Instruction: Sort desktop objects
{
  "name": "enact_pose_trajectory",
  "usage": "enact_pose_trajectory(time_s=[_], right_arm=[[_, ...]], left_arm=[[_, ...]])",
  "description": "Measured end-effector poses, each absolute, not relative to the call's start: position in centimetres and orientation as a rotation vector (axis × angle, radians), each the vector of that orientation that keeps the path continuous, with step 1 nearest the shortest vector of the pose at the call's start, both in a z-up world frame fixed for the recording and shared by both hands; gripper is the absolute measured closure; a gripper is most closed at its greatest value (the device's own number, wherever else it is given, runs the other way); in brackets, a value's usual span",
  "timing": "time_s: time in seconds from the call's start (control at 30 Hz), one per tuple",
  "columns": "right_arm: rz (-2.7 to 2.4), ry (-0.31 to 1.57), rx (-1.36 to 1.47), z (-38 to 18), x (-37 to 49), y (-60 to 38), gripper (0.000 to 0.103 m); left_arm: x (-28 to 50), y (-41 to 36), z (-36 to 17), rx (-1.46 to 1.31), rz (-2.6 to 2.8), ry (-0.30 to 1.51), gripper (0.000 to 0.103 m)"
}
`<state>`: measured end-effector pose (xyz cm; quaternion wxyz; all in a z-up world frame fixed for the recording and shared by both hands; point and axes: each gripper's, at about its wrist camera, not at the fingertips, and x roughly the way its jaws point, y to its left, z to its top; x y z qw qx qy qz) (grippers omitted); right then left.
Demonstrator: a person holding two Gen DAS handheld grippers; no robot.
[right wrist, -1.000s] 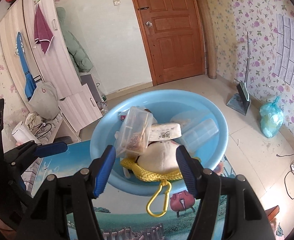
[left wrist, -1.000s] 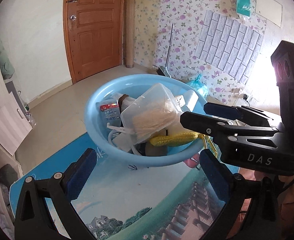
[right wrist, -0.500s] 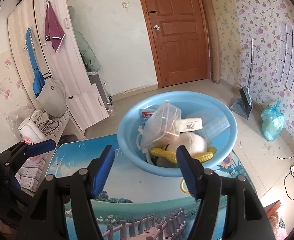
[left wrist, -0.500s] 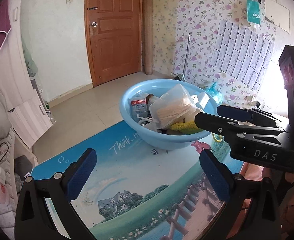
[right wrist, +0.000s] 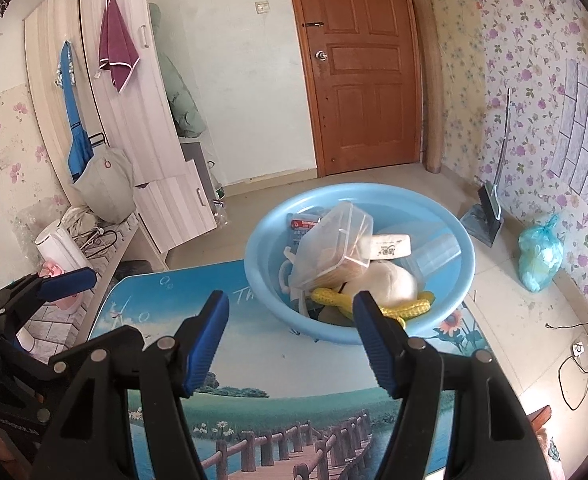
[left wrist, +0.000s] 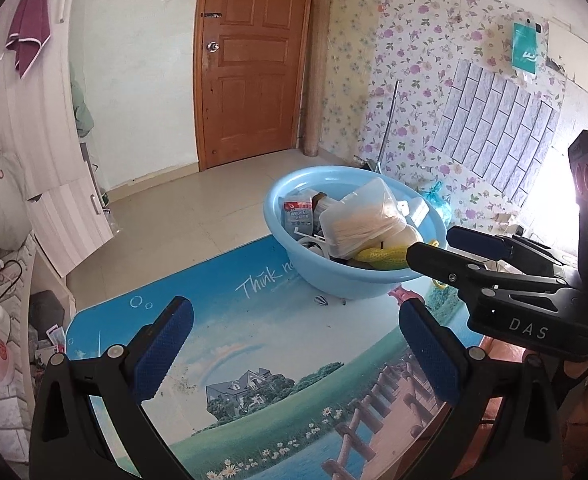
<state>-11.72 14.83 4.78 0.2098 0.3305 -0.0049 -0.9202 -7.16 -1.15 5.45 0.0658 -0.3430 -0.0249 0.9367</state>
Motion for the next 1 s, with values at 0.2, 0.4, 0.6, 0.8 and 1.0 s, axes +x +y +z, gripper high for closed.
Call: enact_pose_trajectory(time_s=[0.2, 0.4, 0.6, 0.8, 1.0], right_arm=[[-2.559, -0.015, 0.922, 4.80, -11.73, 14.97, 0.039], [-2.559, -0.026, 0.931, 4.70, -11.91, 15.64, 0.039], [-2.548, -0.025, 0.935, 4.47, -11.97, 15.74, 0.039], [-2.546, -0.022, 0.940, 4.40, -11.93, 15.79, 0.039], [-2.543, -0.013, 0.946, 4.13, -11.83, 15.71, 0.039]], left_arm=[[-7.12, -0.91, 5.46, -1.025, 2.837, -0.075, 0.000], [-7.25, -0.55, 5.25, -1.039, 2.844, -0.048, 0.000], [-7.17, -0.39, 5.41, -1.035, 2.837, -0.046, 0.000], [-7.19, -0.26, 5.25, -1.047, 2.833, -0.049, 0.000], [-7.07, -0.23, 5.23, -1.048, 2.833, -0.047, 0.000]])
